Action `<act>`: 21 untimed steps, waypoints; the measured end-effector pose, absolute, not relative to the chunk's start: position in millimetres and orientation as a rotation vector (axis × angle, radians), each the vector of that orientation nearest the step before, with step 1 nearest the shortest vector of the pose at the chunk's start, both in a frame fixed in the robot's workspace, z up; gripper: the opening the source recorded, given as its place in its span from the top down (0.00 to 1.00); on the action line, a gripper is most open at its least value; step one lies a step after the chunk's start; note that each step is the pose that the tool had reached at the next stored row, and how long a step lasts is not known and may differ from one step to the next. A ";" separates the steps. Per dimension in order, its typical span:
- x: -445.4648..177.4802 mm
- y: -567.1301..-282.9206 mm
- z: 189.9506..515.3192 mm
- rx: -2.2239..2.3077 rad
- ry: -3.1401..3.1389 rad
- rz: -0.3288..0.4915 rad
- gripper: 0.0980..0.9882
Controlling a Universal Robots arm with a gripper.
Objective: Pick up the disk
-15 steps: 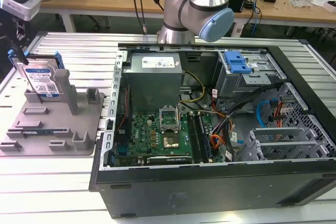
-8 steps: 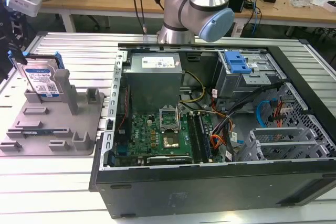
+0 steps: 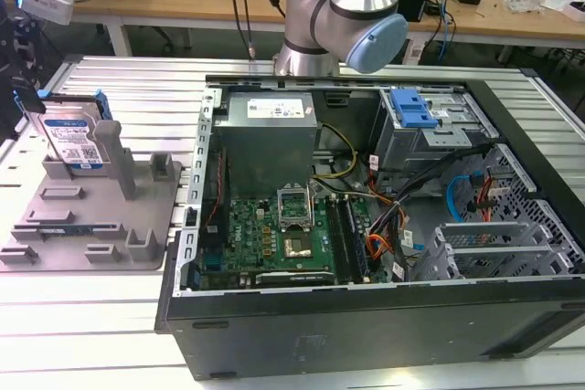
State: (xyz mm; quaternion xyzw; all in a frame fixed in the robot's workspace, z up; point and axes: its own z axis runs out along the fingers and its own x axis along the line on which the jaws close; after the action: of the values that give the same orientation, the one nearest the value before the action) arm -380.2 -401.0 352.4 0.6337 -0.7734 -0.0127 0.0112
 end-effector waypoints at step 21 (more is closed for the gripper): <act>-399.8 -369.3 348.6 2.211 -2.229 -0.004 0.50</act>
State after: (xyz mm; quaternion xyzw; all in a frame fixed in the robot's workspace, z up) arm -399.8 -369.3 348.6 0.7043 -0.7099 -0.0014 0.0009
